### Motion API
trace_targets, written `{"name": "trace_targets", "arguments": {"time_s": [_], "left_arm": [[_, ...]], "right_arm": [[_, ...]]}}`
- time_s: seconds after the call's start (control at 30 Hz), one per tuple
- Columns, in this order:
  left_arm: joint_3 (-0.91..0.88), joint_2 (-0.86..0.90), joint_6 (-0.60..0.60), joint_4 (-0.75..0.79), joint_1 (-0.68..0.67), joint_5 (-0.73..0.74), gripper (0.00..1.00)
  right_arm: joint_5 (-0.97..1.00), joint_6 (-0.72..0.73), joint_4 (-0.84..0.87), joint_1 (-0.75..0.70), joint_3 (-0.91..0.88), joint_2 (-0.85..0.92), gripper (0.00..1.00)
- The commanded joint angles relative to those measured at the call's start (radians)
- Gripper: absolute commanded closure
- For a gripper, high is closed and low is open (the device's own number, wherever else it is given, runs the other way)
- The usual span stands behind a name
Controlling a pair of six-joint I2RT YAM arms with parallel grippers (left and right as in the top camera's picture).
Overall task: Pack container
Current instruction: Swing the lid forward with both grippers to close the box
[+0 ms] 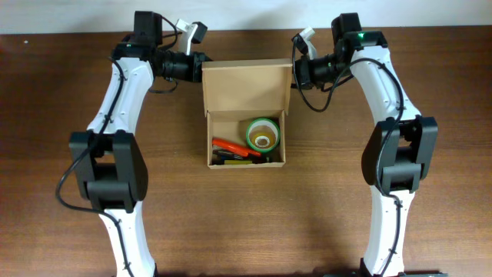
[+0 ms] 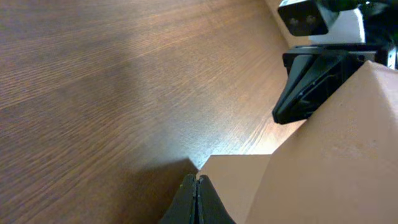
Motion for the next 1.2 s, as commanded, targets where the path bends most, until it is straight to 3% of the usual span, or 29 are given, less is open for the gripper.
{"name": "trace_targets", "arguments": {"time_s": [0.0, 0.37, 0.7, 0.97, 1.17], "left_arm": [[0.026, -0.073, 0.048, -0.014, -0.023, -0.002, 0.98], [0.026, -0.091, 0.066, -0.049, -0.028, -0.025, 0.98], [0.026, -0.107, 0.151, -0.187, -0.030, -0.027, 0.98], [0.026, -0.212, 0.169, -0.224, -0.068, -0.230, 0.98], [0.026, -0.261, 0.196, -0.322, -0.091, -0.346, 0.98]], "right_arm": [[0.023, -0.053, -0.043, 0.025, 0.043, -0.051, 0.96], [0.056, -0.076, -0.108, 0.025, 0.071, -0.051, 0.96], [0.080, -0.153, -0.195, 0.025, 0.072, -0.073, 0.96], [0.204, -0.147, -0.238, 0.025, 0.072, -0.186, 0.96], [0.449, -0.074, -0.251, 0.083, 0.069, -0.305, 0.96]]}}
